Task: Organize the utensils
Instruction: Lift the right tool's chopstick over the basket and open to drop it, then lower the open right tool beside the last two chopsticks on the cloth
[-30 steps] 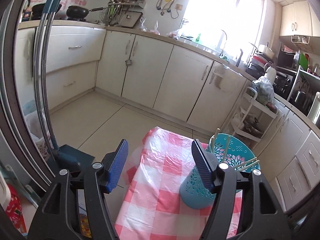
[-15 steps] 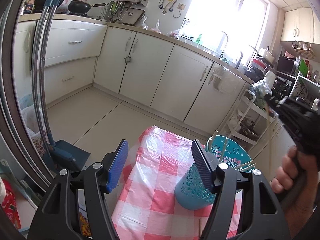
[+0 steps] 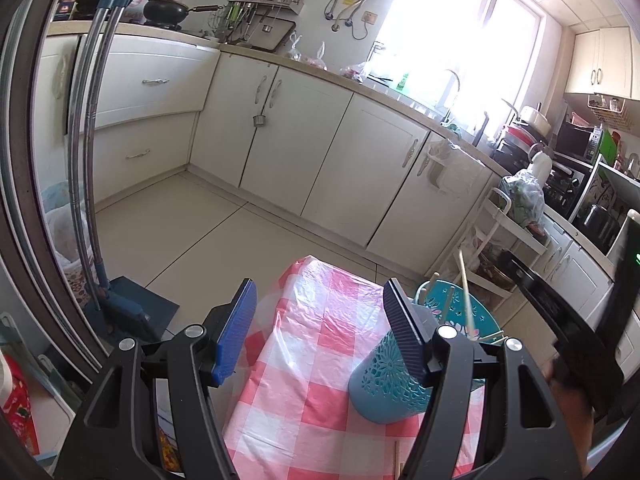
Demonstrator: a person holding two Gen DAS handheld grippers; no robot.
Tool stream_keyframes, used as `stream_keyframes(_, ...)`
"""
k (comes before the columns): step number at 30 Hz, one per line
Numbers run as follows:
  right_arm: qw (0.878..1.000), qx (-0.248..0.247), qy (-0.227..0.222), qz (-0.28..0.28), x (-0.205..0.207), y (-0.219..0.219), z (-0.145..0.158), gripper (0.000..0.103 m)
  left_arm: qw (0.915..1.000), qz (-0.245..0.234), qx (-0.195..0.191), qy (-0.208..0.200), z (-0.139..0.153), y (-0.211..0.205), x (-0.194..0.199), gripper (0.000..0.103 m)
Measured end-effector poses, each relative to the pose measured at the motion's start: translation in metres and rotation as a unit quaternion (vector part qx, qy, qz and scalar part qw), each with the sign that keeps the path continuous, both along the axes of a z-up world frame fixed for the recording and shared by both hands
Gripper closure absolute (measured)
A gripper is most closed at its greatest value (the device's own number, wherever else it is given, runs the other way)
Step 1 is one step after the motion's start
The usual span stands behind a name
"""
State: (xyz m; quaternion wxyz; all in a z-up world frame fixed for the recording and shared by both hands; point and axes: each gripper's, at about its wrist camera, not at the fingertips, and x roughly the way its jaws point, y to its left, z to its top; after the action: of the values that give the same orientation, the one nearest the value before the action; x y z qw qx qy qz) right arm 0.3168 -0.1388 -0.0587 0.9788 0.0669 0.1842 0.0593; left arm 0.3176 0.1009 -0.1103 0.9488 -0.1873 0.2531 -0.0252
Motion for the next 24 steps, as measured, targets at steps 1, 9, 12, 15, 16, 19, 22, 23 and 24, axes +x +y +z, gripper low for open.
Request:
stream_keyframes(1, 1.000, -0.004, -0.006, 0.005, -0.010, 0.000, 0.002, 0.095, 1.0000, 0.002, -0.001, 0.001, 0.000, 0.001, 0.000, 0.040)
stream_keyframes(9, 0.999, -0.029, -0.020, 0.014, -0.103, -0.007, -0.006, 0.084, 0.9996, 0.022, 0.019, 0.001, -0.002, 0.007, -0.002, 0.038)
stream_keyframes(12, 0.999, -0.021, 0.030, 0.007, -0.121, -0.010, -0.032, 0.073, 0.9994, 0.021, 0.026, 0.002, -0.002, 0.007, -0.003, 0.036)
stream_keyframes(15, 0.996, -0.022, 0.089, 0.002, -0.132, -0.008, -0.066, 0.072, 0.9995, 0.017, 0.028, 0.001, -0.001, 0.009, -0.006, 0.034)
stream_keyframes(16, 0.994, -0.023, 0.110, 0.000, -0.135, -0.007, -0.078, 0.072, 0.9995, 0.016, 0.028, 0.001, -0.001, 0.010, -0.007, 0.033)
stream_keyframes(19, 0.988, -0.014, 0.156, -0.006, -0.138, -0.005, -0.104, 0.071, 0.9996, 0.012, 0.026, 0.003, -0.001, 0.013, -0.011, 0.030)
stream_keyframes(22, 0.984, -0.012, 0.179, -0.006, -0.139, 0.000, -0.120, 0.069, 0.9996, 0.011, 0.024, 0.007, -0.003, 0.019, -0.013, 0.029)
stream_keyframes(23, 0.983, -0.012, 0.185, -0.006, -0.138, 0.001, -0.124, 0.068, 0.9996, 0.011, 0.023, 0.009, -0.003, 0.022, -0.013, 0.028)
stream_keyframes(24, 0.982, -0.011, 0.190, -0.006, -0.138, 0.003, -0.127, 0.067, 0.9997, 0.011, 0.021, 0.011, -0.004, 0.024, -0.013, 0.028)
